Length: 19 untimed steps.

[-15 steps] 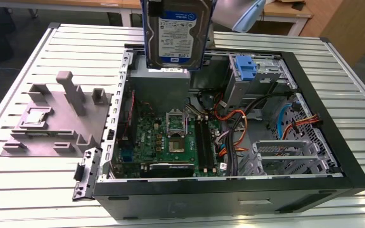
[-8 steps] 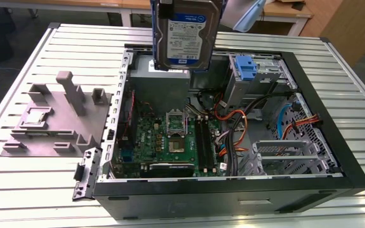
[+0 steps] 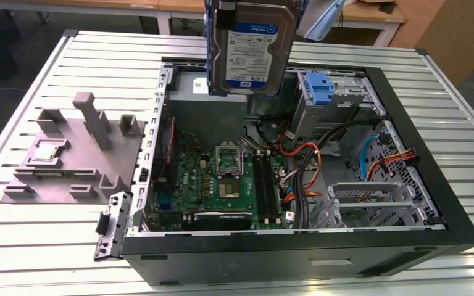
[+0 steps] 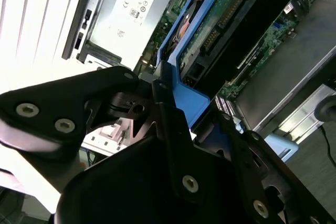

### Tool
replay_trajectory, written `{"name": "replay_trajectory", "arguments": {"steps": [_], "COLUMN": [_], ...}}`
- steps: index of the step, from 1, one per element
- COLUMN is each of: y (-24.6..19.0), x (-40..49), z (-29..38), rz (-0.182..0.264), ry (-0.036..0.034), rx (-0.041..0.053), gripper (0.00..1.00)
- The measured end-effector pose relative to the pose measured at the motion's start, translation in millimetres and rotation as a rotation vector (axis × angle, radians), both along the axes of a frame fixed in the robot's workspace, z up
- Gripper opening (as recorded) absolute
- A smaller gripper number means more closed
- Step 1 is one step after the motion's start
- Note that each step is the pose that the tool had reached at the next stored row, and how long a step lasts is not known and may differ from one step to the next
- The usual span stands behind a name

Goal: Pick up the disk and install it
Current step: 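Pick up the disk, then insert the disk into the insertion slot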

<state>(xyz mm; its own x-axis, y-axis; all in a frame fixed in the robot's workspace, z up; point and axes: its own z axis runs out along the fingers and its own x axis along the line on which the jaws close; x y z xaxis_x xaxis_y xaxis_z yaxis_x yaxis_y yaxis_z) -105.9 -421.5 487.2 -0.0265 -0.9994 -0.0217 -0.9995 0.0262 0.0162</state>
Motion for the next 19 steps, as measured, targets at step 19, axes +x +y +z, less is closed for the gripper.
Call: {"name": "replay_trajectory", "arguments": {"steps": [19], "y": [-7.2], "x": [19.5], "z": [-3.1], "rz": [0.0], "ry": [0.0], "rx": [-0.0022], "gripper": [0.36]}}
